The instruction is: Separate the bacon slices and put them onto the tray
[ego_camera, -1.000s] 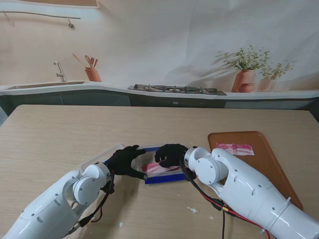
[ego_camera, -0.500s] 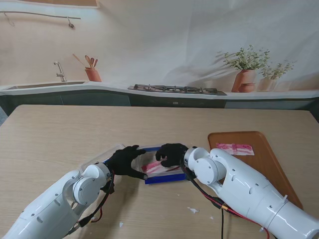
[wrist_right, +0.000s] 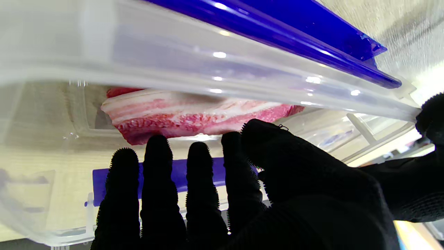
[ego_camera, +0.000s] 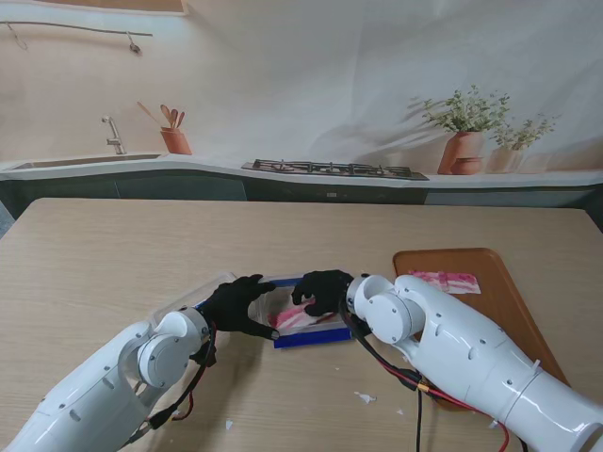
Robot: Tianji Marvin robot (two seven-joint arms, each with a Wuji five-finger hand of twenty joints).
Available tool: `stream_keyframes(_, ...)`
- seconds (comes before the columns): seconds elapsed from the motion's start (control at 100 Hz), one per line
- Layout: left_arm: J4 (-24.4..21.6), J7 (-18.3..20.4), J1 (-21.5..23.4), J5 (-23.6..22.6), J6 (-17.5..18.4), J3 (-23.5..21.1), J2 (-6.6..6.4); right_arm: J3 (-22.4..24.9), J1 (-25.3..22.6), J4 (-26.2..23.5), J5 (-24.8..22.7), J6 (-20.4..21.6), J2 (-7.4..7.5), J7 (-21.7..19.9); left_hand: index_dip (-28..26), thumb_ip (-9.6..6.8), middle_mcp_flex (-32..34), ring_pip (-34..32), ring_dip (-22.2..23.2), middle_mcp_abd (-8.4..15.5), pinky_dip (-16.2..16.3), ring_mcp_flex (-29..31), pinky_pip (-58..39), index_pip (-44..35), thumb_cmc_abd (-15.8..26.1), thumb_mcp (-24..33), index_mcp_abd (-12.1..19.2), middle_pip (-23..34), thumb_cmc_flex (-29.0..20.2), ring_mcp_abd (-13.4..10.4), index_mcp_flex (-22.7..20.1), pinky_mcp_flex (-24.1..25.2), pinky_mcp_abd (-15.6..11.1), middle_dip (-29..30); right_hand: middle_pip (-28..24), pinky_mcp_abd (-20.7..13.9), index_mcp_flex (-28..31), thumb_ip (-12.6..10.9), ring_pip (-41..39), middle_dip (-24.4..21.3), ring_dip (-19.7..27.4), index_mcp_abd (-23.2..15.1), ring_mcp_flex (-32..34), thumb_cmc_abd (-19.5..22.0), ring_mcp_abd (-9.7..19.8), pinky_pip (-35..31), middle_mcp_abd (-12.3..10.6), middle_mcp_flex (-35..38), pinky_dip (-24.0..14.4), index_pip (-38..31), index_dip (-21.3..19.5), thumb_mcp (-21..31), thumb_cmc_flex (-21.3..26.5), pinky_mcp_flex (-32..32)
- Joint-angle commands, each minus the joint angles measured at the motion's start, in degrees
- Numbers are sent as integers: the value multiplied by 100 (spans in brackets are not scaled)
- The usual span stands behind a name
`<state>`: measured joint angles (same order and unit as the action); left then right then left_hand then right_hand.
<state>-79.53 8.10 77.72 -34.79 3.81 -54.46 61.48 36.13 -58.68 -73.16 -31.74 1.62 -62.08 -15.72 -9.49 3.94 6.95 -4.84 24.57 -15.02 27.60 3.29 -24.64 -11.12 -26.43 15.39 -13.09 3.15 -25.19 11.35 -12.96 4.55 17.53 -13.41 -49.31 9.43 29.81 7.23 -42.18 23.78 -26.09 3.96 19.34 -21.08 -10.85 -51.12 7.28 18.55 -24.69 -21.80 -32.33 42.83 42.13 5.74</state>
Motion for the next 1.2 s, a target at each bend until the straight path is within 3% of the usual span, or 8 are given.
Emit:
stream_keyframes(0.0, 88, 137, 66, -23, -11, 46, -13, 9, -71, 42, -129, 87, -23, 51, 61, -106, 110, 113, -47, 526, 85, -190, 163, 4, -17, 698, -300, 172, -581, -74, 65, 53, 17, 9, -56, -50, -29, -217, 305, 64, 203, -436, -181, -12, 56, 454, -190, -219, 64, -16, -14, -73, -118, -280)
stream_keyframes(0.11, 94, 139, 61, -22, -7, 51, -14, 82, -136, 112, -307, 285, -73, 436, 61, -106, 108, 115, -49, 527, 88, -194, 161, 4, -14, 700, -305, 172, -581, -69, 69, 53, 18, 10, -123, -73, -47, -221, 267, 158, 193, -694, -185, -100, 122, 514, -512, -260, 12, -19, -4, -19, -102, -278)
stream_keyframes(0.21, 95, 142, 61, -19, -5, 50, -14, 62, -106, 219, -388, 493, -96, 598, 60, -105, 109, 114, -48, 527, 90, -192, 160, 4, -13, 696, -298, 173, -576, -69, 69, 54, 18, 10, -62, -141, -66, -217, 265, 157, 198, -476, -123, -157, 203, 541, -812, -123, -30, -43, 7, 86, -86, -219)
stream_keyframes(0.42, 98, 134, 61, -16, -4, 43, -12, -42, 6, 471, -457, 938, -143, 880, 60, -105, 107, 116, -50, 533, 87, -193, 165, 3, -12, 697, -293, 170, -575, -76, 69, 55, 15, 12, 7, -174, 227, -197, 290, 107, 210, -717, 5, -311, 304, 574, -958, 139, -75, -233, 6, 328, -12, -158)
stream_keyframes(0.63, 103, 131, 59, -22, 15, 42, -13, -228, 166, 597, -414, 990, -156, 820, 60, -105, 109, 113, -49, 531, 86, -190, 168, 3, -15, 695, -295, 173, -577, -79, 71, 56, 16, 10, 397, -128, 136, -167, 423, -140, 260, -857, -99, -302, 255, 594, -1171, 97, -113, -140, 161, 385, -46, -193)
stream_keyframes(0.88, 106, 135, 57, -15, 14, 45, -13, -310, 202, 497, -245, 792, -119, 480, 59, -105, 108, 116, -51, 530, 85, -193, 172, 2, -9, 699, -300, 170, -576, -78, 71, 54, 20, 9, -139, 22, 442, -187, 136, 233, 132, -33, -154, -217, 158, 683, -413, 168, -237, -404, 125, 256, -164, -339)
stream_keyframes(1.06, 109, 134, 55, -15, 8, 45, -13, -172, 104, 307, -293, 683, -66, 364, 60, -105, 105, 116, -51, 532, 85, -192, 176, 3, -17, 697, -293, 169, -577, -74, 70, 55, 17, 9, -254, 65, 493, 284, 54, 631, 99, -51, -119, -433, 124, 781, -389, 227, -310, -1483, -390, -40, -106, -367)
stream_keyframes(1.19, 104, 129, 58, -21, 12, 44, -12, -57, 20, 198, -327, 643, -48, 350, 60, -106, 107, 116, -51, 530, 85, -192, 177, 3, -10, 698, -298, 171, -576, -74, 71, 55, 19, 9, -26, 102, 355, 362, 79, 577, 114, -192, -41, -501, 133, 820, -446, 422, -364, -2442, -555, -215, -4, -326)
